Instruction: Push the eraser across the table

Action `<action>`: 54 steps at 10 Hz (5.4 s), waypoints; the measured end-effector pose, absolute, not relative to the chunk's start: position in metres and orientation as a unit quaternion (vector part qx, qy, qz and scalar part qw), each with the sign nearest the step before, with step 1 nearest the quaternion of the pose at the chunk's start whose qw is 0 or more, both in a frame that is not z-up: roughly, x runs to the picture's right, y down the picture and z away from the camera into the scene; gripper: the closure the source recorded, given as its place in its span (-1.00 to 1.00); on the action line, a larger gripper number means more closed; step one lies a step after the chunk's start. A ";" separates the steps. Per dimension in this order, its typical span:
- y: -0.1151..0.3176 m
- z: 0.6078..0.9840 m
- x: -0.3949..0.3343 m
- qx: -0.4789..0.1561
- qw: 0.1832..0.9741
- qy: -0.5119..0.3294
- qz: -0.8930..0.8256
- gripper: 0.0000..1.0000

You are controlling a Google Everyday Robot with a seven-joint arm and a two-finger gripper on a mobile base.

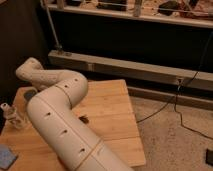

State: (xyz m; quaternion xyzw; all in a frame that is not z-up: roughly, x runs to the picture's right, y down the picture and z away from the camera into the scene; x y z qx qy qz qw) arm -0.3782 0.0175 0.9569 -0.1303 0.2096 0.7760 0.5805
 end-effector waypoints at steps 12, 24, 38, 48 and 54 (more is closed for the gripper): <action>0.017 0.924 -0.381 -0.188 0.603 0.173 0.756 0.79; 0.047 0.824 -0.411 -0.356 0.863 0.060 0.354 -0.02; 0.072 0.843 -0.422 -0.161 0.911 0.011 0.380 1.00; 0.052 0.879 -0.405 -0.191 0.922 0.057 0.333 1.00; 0.030 0.908 -0.395 -0.208 0.913 0.066 0.345 1.00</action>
